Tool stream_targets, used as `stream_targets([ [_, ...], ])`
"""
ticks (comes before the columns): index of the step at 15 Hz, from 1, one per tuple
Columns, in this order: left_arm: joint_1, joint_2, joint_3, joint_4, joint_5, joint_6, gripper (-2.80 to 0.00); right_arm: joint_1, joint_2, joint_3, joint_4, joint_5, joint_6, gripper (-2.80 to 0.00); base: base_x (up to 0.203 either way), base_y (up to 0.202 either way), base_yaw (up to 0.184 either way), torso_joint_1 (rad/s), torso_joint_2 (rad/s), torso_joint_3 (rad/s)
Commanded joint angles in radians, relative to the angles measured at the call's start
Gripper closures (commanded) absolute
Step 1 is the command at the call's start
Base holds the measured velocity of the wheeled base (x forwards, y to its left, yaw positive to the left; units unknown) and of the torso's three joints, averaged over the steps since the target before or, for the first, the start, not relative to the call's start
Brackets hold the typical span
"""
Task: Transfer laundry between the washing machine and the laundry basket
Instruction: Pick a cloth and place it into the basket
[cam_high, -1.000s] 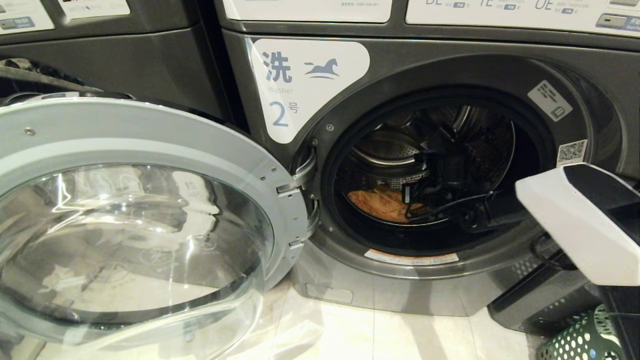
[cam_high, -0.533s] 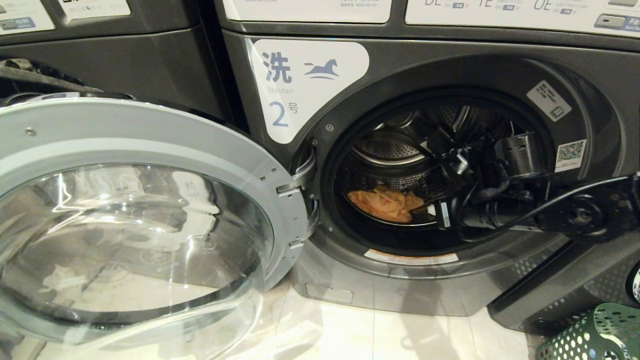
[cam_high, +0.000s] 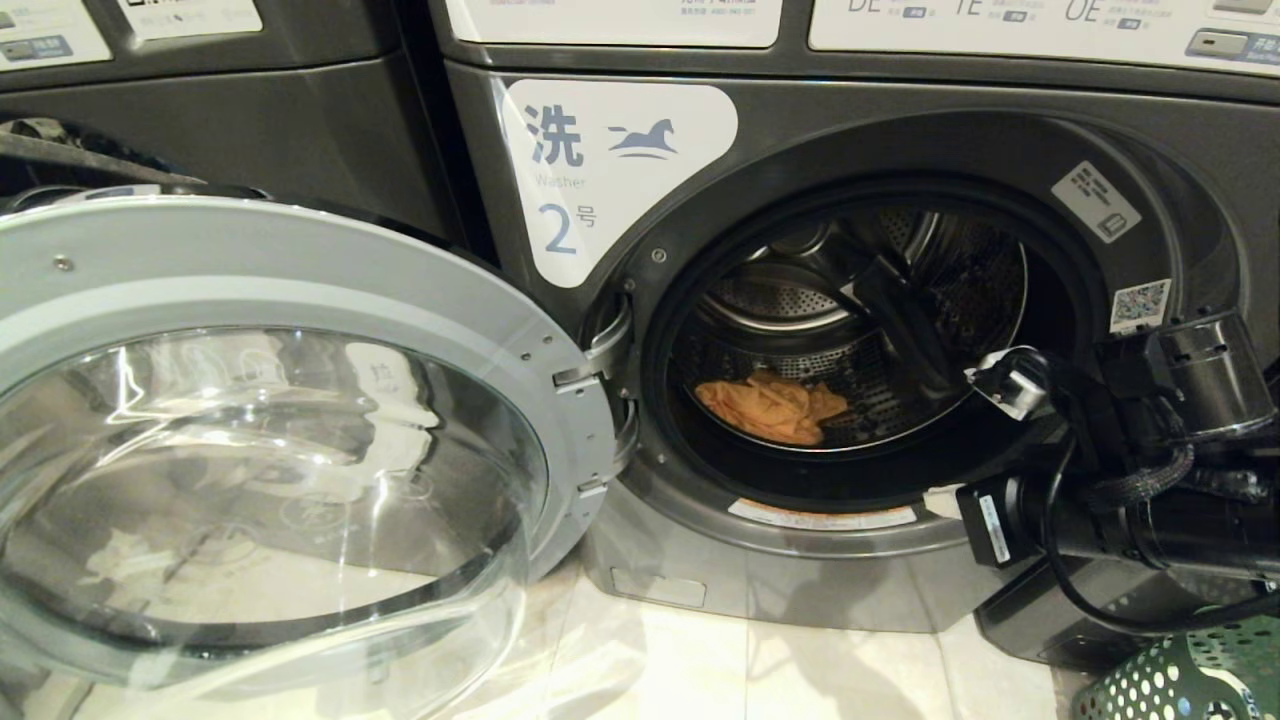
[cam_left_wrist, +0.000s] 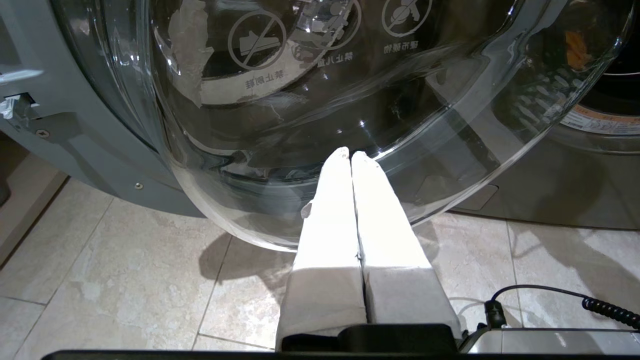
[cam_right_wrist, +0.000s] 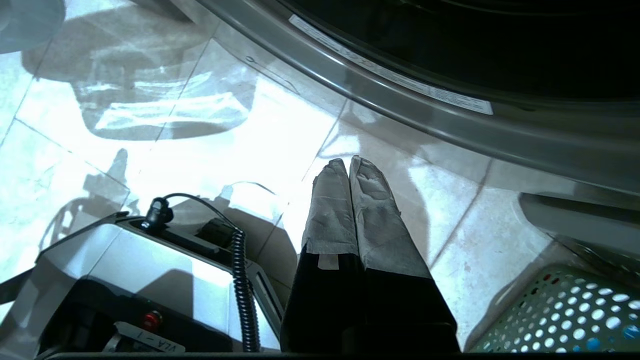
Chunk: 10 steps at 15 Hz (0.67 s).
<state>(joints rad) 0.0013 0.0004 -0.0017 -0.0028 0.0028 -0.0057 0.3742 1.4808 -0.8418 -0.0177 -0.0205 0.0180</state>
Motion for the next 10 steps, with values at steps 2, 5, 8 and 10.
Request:
stream_targets([
  [2, 0.0, 0.0, 0.0, 0.0, 0.0, 0.0, 0.0, 0.011, -0.032, 0.015, -0.001, -0.004, 0.0, 0.0, 0.0, 0.0, 0.0, 0.0, 0.0, 0.0],
  [5, 0.0, 0.0, 0.0, 0.0, 0.0, 0.0, 0.0, 0.012, -0.031, 0.02, -0.001, -0.007, 0.0, 0.0, 0.0, 0.0, 0.0, 0.0, 0.0, 0.0],
  [8, 0.0, 0.0, 0.0, 0.0, 0.0, 0.0, 0.0, 0.012, -0.031, 0.023, -0.001, -0.006, 0.0, 0.0, 0.0, 0.0, 0.0, 0.0, 0.0, 0.0],
  [10, 0.0, 0.0, 0.0, 0.0, 0.0, 0.0, 0.0, 0.012, -0.03, 0.023, -0.002, -0.007, 0.0, 0.0, -0.001, -0.008, 0.025, 0.001, 0.0, 0.001],
])
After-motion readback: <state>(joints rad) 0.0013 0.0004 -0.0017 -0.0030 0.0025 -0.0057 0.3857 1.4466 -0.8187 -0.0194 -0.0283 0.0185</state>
